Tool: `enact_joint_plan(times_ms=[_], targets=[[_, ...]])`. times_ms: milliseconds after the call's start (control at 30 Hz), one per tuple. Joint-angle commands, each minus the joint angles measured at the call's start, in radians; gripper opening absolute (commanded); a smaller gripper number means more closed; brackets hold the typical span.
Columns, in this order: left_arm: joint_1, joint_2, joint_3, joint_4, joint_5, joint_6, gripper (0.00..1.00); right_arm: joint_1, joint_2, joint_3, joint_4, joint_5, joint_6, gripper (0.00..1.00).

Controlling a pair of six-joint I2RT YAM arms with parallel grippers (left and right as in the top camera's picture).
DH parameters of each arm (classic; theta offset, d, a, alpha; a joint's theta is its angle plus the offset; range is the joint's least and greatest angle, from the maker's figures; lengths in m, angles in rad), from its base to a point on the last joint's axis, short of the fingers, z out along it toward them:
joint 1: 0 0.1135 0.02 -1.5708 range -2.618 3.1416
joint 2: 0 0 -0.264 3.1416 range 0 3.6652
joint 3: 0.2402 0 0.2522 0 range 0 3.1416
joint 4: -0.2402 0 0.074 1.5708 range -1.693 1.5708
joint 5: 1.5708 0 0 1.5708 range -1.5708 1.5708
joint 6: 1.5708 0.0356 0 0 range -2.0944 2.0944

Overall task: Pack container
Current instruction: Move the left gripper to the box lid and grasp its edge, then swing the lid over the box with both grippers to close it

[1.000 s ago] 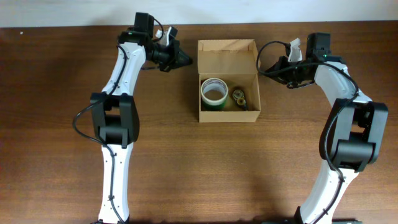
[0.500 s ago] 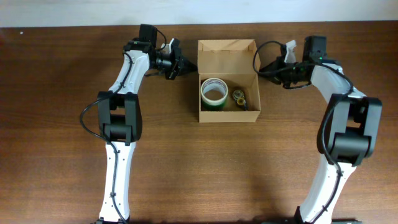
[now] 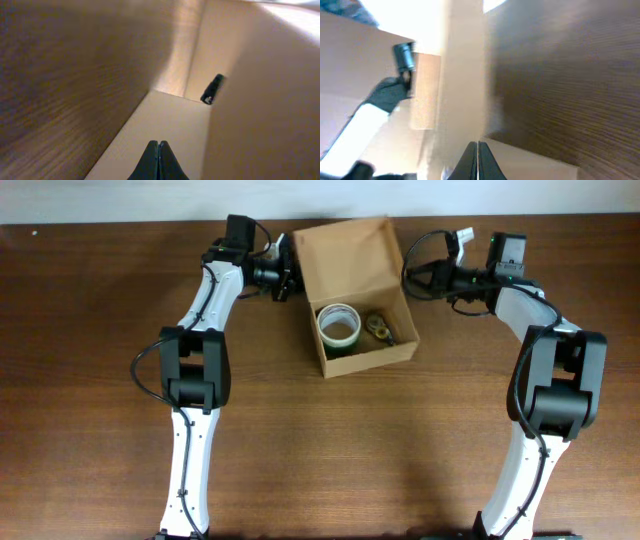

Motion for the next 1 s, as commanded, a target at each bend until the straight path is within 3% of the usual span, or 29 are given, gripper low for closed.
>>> enact_joint_plan(times_ms=[0, 133, 400, 967], targets=[[-0.004, 0.011, -0.001, 0.063, 0.11, -0.051, 0.02, 0.0, 0.005, 0.0, 0.017, -0.108, 0.053, 0.04], [-0.005, 0.01, 0.0, 0.15, 0.146, -0.111, 0.02, 0.0, 0.005, 0.0, 0.015, -0.111, 0.053, 0.04], [-0.02, 0.01, 0.043, 0.18, 0.161, -0.109, 0.01, 0.0, 0.005, 0.0, 0.016, -0.111, 0.053, 0.04], [-0.029, 0.01, 0.326, 0.201, 0.223, -0.11, 0.02, 0.0, -0.019, 0.1, 0.097, -0.215, 0.052, 0.04]])
